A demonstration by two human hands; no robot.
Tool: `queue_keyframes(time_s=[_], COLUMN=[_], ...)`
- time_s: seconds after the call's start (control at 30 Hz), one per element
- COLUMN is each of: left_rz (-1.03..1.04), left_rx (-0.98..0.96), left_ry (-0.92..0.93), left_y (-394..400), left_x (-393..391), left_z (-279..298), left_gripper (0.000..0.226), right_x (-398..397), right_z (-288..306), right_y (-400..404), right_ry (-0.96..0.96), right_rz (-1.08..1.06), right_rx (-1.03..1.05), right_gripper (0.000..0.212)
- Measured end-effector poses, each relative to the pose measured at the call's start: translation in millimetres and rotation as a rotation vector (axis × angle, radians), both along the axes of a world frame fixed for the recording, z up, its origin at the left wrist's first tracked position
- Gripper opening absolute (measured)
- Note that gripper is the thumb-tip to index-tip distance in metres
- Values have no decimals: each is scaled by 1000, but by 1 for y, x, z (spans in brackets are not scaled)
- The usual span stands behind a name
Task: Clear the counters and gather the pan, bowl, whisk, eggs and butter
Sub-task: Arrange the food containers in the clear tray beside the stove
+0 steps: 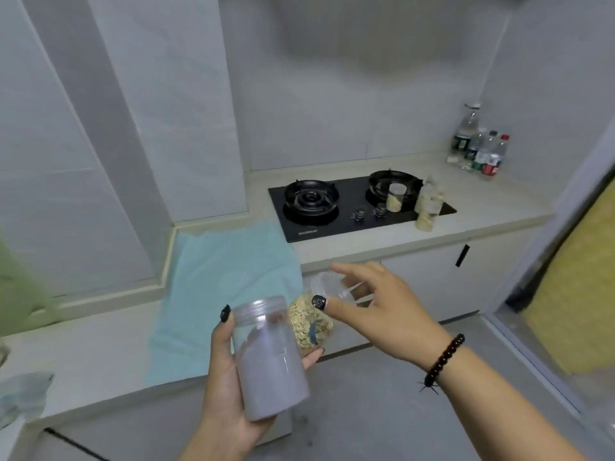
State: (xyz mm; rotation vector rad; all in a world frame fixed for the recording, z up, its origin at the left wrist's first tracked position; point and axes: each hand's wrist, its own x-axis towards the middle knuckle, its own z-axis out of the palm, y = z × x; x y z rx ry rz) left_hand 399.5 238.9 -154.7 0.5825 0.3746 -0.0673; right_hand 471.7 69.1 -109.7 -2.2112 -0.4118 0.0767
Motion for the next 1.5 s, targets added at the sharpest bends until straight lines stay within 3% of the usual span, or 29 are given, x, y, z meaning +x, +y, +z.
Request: queue_keyframes(time_s=[0.17,0.37,0.53,0.6,0.73,0.9,1.17,1.33,1.5], left_rz=[-111,-248,-262,-250,-227,-179,-145,-170,-203], left_rx=[6,-1,29,15,-18,-16,42,8,17], left_ry=[-43,24,57,87,64,153,220,211,159], left_y=[-9,-56,-118,-156,-202,-266,-298,-298,-302], left_x=[73,144,209,238,270,323,399,474,554], left_z=[-7,-9,-13,-14,-15,-14,-25,-39,-44], left_gripper=[88,83,99,95,57,61,61,64,50], right_x=[53,109,166,199,238,303,392,455,523], right_z=[-4,-13,-20,-20,-19,-17,-34,-46,-48], right_y=[-13,-78,-145,-184,-221,-275,-301,-299,-300], right_ry=[-12,86,39,43,49,120,276,407,329], right_rz=[-178,-68,-35,-57,-127,-150,-165,-108,-186], right_rx=[-56,99,130,108,9,-152,-177,-53,41], right_gripper=[34,62,52,52,48,31,40,54,55])
